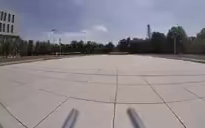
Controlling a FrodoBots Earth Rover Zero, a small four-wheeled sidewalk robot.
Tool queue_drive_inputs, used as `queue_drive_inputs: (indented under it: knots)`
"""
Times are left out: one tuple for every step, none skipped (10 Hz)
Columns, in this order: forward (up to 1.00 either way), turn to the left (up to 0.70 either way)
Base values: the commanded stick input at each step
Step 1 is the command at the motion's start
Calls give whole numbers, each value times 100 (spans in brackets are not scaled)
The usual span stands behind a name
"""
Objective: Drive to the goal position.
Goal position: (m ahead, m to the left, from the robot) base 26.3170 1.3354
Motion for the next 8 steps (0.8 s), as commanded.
queue_drive_inputs:
  knots:
    - [70, 0]
    - [70, -17]
    - [70, -34]
    - [70, -34]
    - [70, -35]
    - [70, -35]
    - [70, -35]
    - [70, -35]
